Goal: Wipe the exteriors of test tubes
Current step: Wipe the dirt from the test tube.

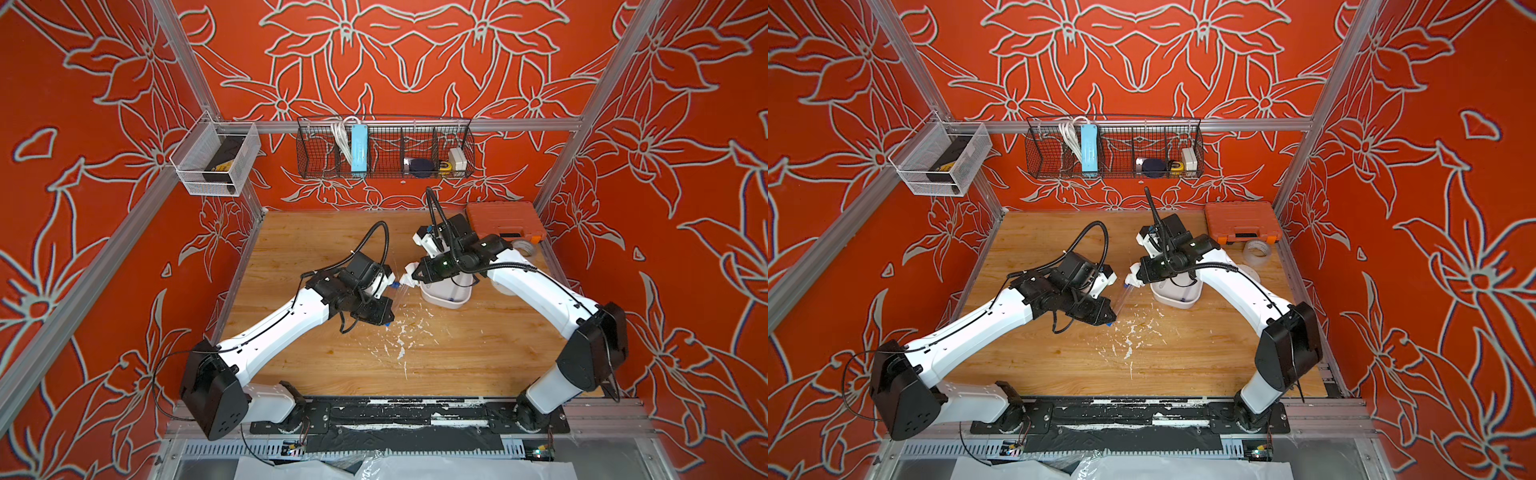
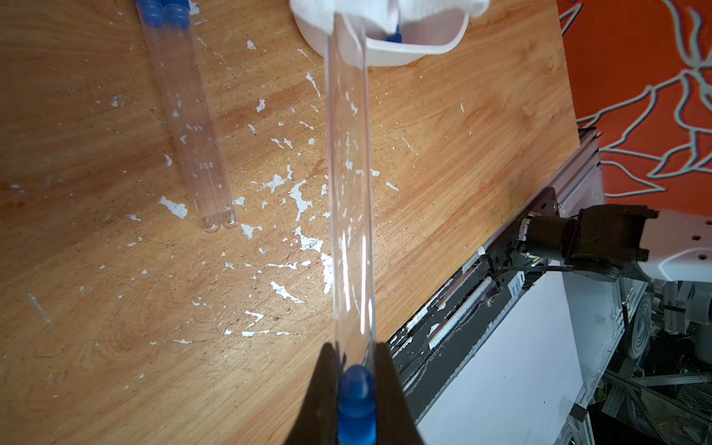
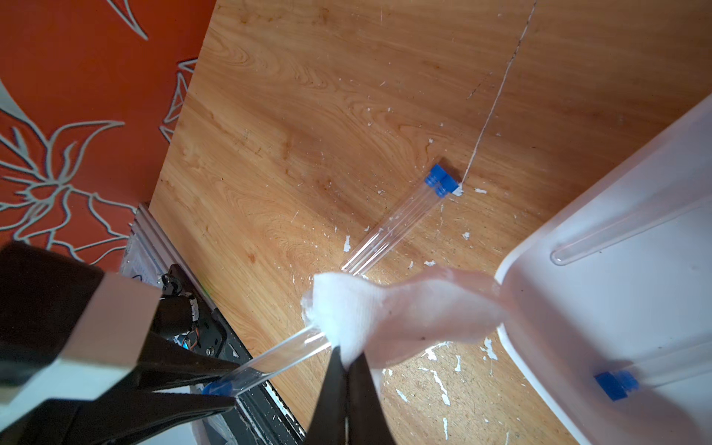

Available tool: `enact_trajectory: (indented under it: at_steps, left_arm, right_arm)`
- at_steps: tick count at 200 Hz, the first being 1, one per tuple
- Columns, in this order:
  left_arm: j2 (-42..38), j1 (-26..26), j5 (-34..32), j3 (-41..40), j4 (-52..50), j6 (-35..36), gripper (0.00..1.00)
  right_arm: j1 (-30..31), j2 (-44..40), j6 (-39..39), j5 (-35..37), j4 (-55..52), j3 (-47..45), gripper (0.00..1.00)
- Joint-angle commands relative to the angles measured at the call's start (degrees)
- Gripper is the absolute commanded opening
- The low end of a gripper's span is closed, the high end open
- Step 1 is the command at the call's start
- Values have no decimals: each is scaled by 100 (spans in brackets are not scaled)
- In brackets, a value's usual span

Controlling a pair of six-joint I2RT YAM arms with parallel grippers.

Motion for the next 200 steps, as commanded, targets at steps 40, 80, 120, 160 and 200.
enact_trajectory:
  at_steps: [40,80,120,160,200]
  left_arm:
    - [38,-18,-184,-139,382,-192,2]
    - [264,-18,-253,50,530,-274,2]
    - [365,-1,222,238,638,-475,1]
    - [285,-5,691,188,840,-749,2]
    - [25,0,747,-147,682,-717,2]
  right_arm:
    - [598,-42,-180,-151,-364,-66,0]
    - [881,-225,239,-197,17,-516,0]
    - [861,-382,269,-106,208,-898,0]
    - [729,-414,489,-177,676,-1195,0]
    - [374,-360,574,-272,944,-1116,0]
